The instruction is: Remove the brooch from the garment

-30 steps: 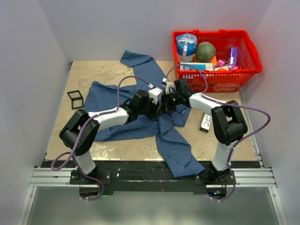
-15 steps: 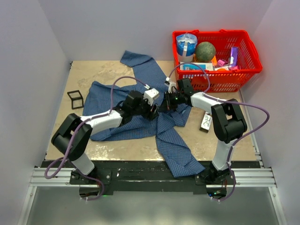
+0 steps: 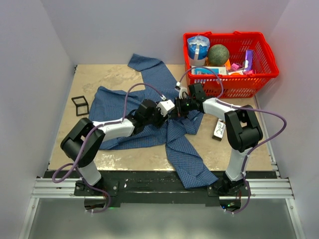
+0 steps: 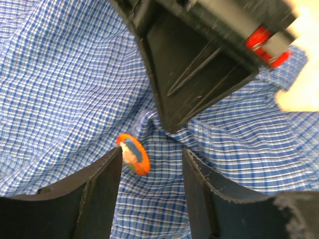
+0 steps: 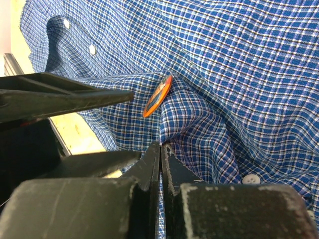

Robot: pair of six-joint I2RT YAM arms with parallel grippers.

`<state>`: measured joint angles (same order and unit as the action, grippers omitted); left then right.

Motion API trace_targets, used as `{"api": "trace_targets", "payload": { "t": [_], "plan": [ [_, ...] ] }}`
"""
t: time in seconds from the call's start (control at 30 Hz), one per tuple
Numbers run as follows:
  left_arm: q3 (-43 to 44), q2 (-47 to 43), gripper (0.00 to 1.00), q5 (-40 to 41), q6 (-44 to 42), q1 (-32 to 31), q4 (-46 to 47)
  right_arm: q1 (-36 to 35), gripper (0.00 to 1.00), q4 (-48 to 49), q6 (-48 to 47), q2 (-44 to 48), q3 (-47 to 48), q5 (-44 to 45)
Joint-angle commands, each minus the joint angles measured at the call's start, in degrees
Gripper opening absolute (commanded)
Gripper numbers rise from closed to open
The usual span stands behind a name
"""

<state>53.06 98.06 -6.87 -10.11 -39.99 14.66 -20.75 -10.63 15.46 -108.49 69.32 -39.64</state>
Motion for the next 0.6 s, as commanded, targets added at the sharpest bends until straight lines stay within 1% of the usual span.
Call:
{"api": "trace_targets", "payload": {
  "t": [0.0, 0.07, 0.23, 0.4, 0.47, 0.53, 0.57],
  "plan": [
    [0.3, 1.5, 0.52, 4.8, -4.5, -0.2, 3.3, 0.5, 0.00, 1.0, 1.3, -0.5, 0.6, -0.1],
    [0.9, 2.2, 0.47, 6.1, -4.6, -0.2, 2.6, 0.5, 0.00, 0.8, 1.4, -0.5, 0.7, 0.1],
    [2.2, 4.2, 0.45, 6.7, -4.6, -0.1, 1.5, 0.5, 0.00, 0.6, 1.3, -0.4, 0.7, 0.2],
    [3.6, 5.4, 0.38, 7.0, -4.2, -0.2, -0.1, 0.5, 0.00, 0.7, 1.5, -0.4, 0.7, 0.3],
    [3.9, 5.4, 0.36, 8.5, -3.9, -0.1, -0.1, 0.5, 0.00, 0.7, 1.5, -0.3, 0.7, 0.5],
    [4.1, 5.3, 0.32, 8.5, -3.5, -0.1, -0.2, 0.5, 0.00, 0.4, 1.4, -0.1, 0.6, 0.6],
    [4.3, 5.4, 0.25, 8.4, -3.3, 0.0, -0.3, 0.5, 0.00, 0.5, 1.3, -0.1, 0.6, 0.6]
  ]
}}
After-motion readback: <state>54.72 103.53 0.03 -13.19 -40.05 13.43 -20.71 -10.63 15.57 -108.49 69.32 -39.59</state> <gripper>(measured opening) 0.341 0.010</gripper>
